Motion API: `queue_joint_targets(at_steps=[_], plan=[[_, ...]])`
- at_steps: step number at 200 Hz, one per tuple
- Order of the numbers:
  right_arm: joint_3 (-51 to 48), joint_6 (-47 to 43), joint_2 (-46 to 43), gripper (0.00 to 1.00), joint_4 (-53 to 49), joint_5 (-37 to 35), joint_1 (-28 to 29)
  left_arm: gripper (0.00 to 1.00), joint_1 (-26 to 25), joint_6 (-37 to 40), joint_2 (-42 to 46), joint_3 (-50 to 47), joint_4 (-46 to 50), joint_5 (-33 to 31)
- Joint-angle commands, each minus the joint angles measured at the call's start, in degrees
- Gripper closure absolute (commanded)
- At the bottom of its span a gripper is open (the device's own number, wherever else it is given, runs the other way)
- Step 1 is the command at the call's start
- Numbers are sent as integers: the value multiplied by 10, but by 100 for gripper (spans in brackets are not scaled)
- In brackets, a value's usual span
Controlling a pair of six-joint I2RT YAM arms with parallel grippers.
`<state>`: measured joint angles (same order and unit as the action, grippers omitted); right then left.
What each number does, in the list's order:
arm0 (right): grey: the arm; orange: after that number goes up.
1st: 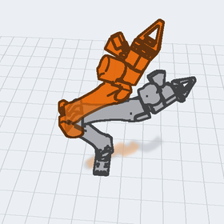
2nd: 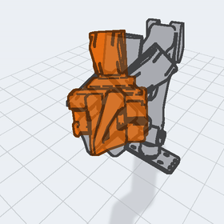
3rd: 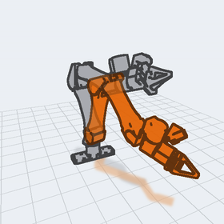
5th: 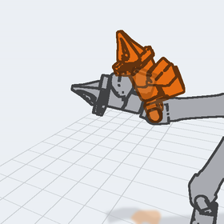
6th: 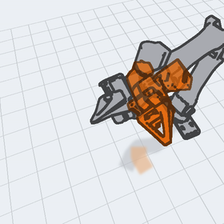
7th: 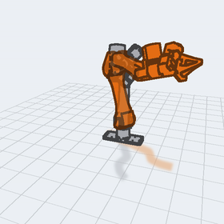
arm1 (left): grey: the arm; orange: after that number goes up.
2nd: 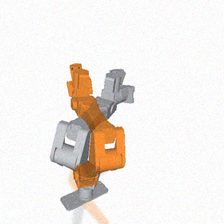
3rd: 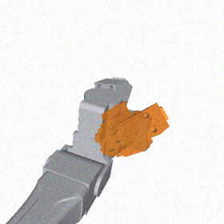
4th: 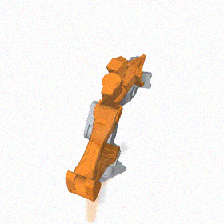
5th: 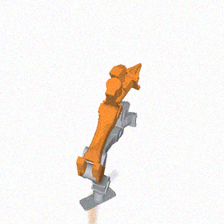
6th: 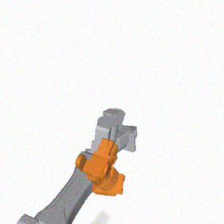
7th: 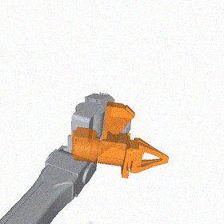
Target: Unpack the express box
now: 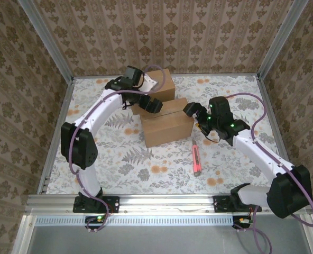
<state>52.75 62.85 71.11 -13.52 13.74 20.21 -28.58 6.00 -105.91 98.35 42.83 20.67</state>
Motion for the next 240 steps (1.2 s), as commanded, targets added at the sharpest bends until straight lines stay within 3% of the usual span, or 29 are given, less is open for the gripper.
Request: queue_joint_targets(at_steps=[1,80,138,240], plan=[[-11,25,-7,0,-13,-22,12,5,6,3,-3,23,3,23],[11,30,55,0,23,-19,29,7,7,-19,14,-51,-11,62],[51,-12,105,0,34,-20,29,8,2,-58,106,-166,-48,56],[157,-68,242,0,80,109,30,8,-23,-136,263,-327,-98,66]])
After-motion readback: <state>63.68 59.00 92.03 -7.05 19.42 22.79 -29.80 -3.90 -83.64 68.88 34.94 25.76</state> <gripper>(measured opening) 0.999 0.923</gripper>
